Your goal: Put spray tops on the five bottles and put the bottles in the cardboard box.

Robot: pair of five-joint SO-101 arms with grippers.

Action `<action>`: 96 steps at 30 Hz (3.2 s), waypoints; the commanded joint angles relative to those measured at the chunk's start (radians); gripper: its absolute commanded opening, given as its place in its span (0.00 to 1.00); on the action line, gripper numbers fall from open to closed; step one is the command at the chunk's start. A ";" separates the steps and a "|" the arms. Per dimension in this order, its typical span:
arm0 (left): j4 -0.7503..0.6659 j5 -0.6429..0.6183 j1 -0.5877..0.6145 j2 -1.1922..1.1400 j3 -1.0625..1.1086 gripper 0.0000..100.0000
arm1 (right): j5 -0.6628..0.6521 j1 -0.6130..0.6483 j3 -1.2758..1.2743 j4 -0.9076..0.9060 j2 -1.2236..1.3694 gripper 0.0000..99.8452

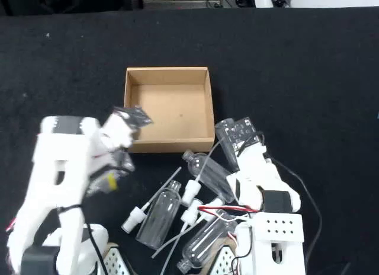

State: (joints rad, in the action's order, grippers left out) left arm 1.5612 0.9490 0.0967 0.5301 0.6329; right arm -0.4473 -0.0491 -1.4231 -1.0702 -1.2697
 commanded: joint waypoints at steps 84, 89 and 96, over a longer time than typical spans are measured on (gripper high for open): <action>-0.298 -0.554 0.352 -0.655 -0.664 0.23 | -0.002 0.017 -0.064 0.106 -0.016 0.12; -0.434 -0.548 0.464 -0.654 -0.542 0.23 | -0.002 0.017 -0.064 0.106 -0.016 0.12; -0.442 -0.404 0.651 -0.655 -0.504 0.23 | -0.002 0.017 -0.064 0.106 -0.016 0.12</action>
State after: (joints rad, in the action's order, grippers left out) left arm 1.1377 0.4534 0.6506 -0.1312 0.1097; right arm -0.4473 -0.0476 -1.4906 -0.9797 -1.2697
